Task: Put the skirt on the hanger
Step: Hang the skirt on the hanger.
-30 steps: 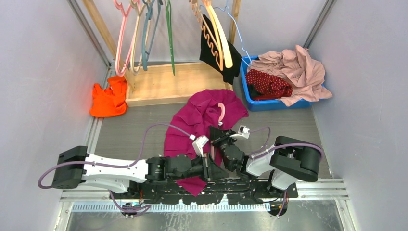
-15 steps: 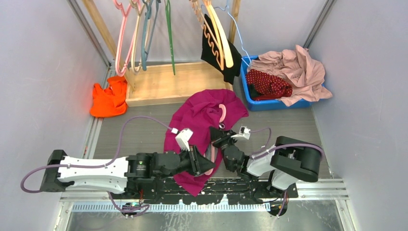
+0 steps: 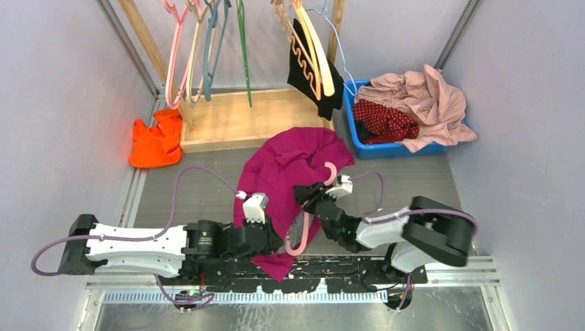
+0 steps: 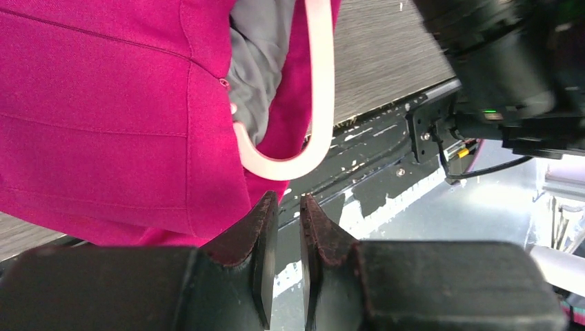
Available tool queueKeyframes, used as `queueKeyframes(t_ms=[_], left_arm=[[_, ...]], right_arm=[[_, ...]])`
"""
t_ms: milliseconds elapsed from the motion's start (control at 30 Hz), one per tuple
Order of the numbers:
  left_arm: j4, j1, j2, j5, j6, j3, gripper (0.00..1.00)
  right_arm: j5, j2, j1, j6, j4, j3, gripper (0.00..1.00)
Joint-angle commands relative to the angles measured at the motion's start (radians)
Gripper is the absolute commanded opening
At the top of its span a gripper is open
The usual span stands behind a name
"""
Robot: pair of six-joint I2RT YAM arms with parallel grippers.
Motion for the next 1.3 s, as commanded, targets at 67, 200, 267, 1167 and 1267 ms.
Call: queueKeyframes(t_ms=[67, 200, 267, 1167, 1267], left_arm=[[-0.009, 0.000, 0.040, -0.040, 0.025, 0.053, 0.19], [0.009, 0.000, 0.064, -0.032, 0.037, 0.059, 0.19], [0.015, 0.000, 0.068, -0.028, 0.039, 0.060, 0.19], [0.007, 0.008, 0.027, -0.035, 0.052, 0.038, 0.19], [0.008, 0.011, 0.025, -0.031, 0.050, 0.032, 0.19]], right_arm=[[-0.172, -0.309, -0.015, -0.010, -0.861, 0.196, 0.63], [-0.268, -0.415, -0.016, -0.116, -1.213, 0.316, 0.69], [-0.312, -0.437, -0.022, -0.168, -1.367, 0.392, 0.72], [-0.629, -0.095, -0.380, -0.563, -1.449, 0.649, 0.64], [-0.668, -0.068, -0.401, -0.601, -1.414, 0.656, 0.66]])
